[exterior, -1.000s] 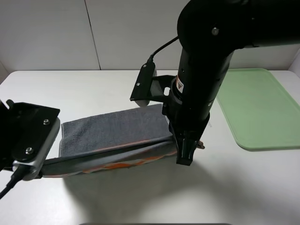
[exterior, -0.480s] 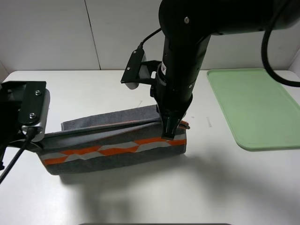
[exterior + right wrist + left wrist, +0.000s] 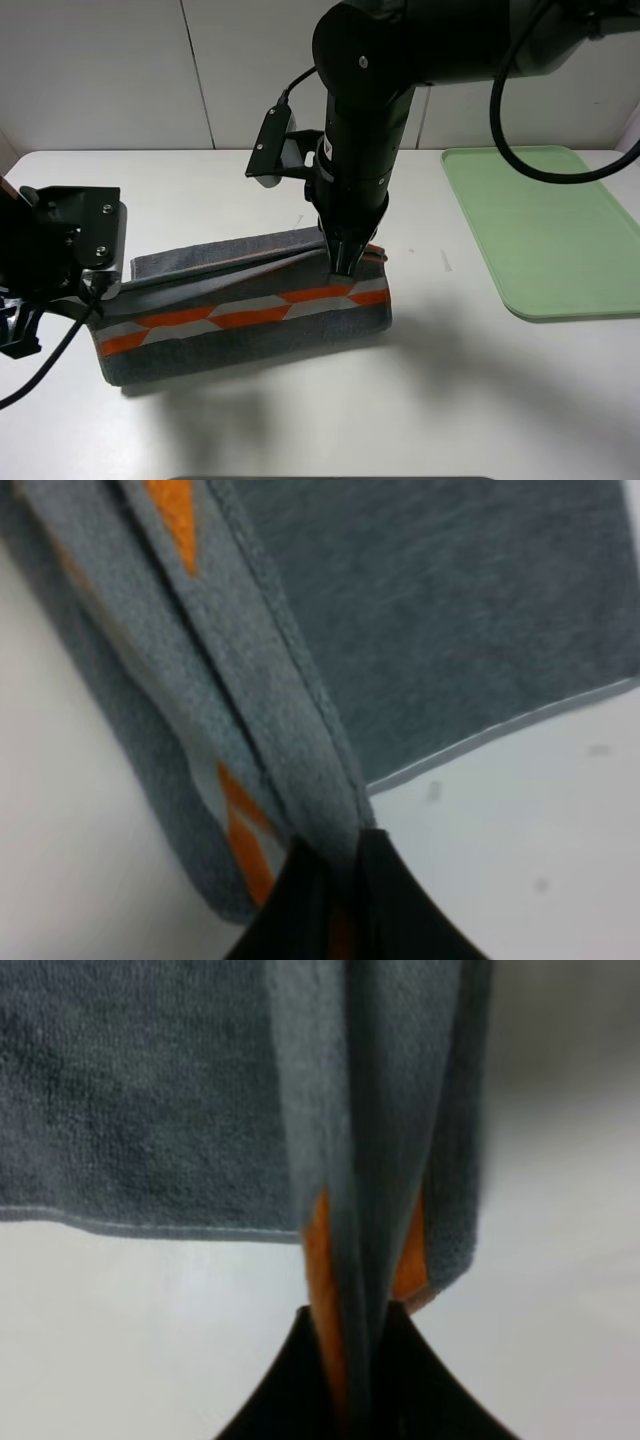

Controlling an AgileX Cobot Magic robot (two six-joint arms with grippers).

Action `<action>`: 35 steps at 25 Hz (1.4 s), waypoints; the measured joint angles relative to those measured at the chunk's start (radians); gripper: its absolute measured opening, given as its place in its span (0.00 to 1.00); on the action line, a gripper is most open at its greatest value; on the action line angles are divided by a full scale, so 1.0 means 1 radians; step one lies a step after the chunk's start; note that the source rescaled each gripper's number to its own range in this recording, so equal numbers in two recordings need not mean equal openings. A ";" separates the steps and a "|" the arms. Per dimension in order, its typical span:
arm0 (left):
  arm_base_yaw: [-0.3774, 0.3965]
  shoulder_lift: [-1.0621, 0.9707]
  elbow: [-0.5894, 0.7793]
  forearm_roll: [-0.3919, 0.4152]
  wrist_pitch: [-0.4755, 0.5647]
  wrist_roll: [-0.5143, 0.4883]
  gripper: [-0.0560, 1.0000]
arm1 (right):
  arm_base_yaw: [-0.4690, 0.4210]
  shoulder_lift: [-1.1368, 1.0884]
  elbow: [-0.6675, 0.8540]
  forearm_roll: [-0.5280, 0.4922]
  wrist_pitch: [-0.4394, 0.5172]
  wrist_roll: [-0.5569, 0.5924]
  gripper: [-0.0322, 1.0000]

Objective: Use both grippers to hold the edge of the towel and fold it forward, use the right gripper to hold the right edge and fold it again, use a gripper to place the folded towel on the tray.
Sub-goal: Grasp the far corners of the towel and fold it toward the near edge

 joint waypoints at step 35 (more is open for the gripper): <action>0.131 0.161 -0.062 0.011 -0.212 -0.028 0.05 | -0.068 0.166 -0.163 -0.003 -0.091 -0.046 0.03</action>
